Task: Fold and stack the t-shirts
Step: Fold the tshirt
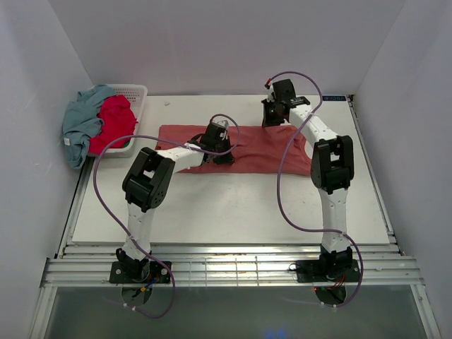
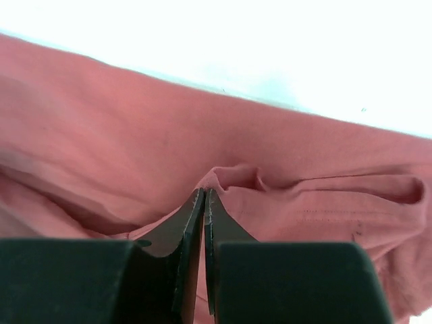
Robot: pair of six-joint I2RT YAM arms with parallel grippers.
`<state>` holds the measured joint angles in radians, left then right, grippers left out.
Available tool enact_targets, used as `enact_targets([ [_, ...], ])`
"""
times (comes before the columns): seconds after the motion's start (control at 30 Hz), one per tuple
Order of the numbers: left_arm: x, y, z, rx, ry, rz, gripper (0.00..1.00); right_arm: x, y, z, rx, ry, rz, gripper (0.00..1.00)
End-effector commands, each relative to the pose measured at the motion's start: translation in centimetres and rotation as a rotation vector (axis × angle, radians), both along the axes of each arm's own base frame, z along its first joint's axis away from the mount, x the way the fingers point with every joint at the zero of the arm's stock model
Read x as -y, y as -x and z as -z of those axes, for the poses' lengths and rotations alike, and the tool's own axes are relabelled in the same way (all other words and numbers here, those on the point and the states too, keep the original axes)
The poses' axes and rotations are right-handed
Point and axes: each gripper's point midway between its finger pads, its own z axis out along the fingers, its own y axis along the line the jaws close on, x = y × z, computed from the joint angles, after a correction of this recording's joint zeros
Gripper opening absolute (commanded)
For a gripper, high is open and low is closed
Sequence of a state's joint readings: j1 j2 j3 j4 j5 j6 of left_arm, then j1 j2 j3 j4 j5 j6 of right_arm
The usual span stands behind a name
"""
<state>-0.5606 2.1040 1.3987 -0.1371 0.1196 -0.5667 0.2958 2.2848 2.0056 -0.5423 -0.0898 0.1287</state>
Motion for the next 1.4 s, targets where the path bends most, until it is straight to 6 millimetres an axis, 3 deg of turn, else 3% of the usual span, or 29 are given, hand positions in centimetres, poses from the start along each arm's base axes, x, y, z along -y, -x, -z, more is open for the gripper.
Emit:
enact_targets([
  [0.0,-0.1,0.4,-1.5,0.017,0.009,-0.006,0.00,-0.7,-2.0,-6.2,0.163,-0.069,0.010,0.08],
  [0.5,-0.6,1.1,-1.1,0.003,-0.005,-0.008,0.00,-3.6,-2.5,0.2,0.077,-0.175,-0.073,0.08],
  [0.57,-0.7,1.3,-1.0,-0.001,-0.005,-0.008,0.00,-3.4,-2.3,1.2,0.071,-0.159,-0.075,0.16],
  [0.63,-0.7,1.3,-1.0,-0.001,-0.004,-0.007,0.00,-3.2,-2.5,1.6,0.082,-0.145,-0.075,0.32],
  [0.67,-0.7,1.3,-1.1,0.001,-0.005,-0.009,0.00,-2.9,-2.7,1.7,0.092,-0.128,-0.073,0.35],
  [0.8,-1.0,0.7,-1.2,0.021,-0.025,-0.013,0.00,-2.0,-3.4,-1.3,0.186,-0.089,-0.058,0.41],
  [0.83,-1.1,0.5,-1.4,0.030,-0.032,-0.016,0.00,-1.6,-3.7,-4.4,0.261,-0.083,-0.045,0.43],
  [0.87,-1.2,0.0,-1.7,0.042,-0.046,-0.025,0.00,-1.3,-3.6,-5.4,0.285,-0.076,-0.038,0.44],
  [0.9,-1.4,-0.2,-1.6,0.047,-0.057,-0.025,0.00,-0.8,-3.1,-5.8,0.293,-0.061,-0.036,0.44],
  [0.93,-1.5,-0.5,-1.7,0.051,-0.058,-0.031,0.00,-0.3,-2.7,-8.4,0.340,-0.055,-0.024,0.44],
  [1.0,-2.0,-1.2,-2.3,0.067,-0.062,-0.045,0.00,0.3,-1.4,-9.0,0.334,-0.038,-0.013,0.44],
  [1.03,-2.3,-1.6,-2.6,0.078,-0.068,-0.055,0.00,0.8,-0.6,-10.8,0.358,-0.034,0.005,0.44],
  [1.1,-3.2,-2.5,-3.2,0.118,-0.108,-0.090,0.00,1.5,1.3,-9.6,0.297,-0.011,0.025,0.44],
  [1.2,-4.4,-3.9,-6.0,0.209,-0.158,-0.128,0.00,2.1,3.9,-8.9,0.247,0.020,0.050,0.43],
  [1.23,-4.8,-4.3,-7.6,0.251,-0.168,-0.133,0.00,2.7,5.0,-6.9,0.204,0.057,0.063,0.43],
  [1.37,-7.9,-5.7,-10.5,0.310,-0.196,-0.194,0.01,4.0,7.4,-3.1,0.114,0.119,0.098,0.42],
])
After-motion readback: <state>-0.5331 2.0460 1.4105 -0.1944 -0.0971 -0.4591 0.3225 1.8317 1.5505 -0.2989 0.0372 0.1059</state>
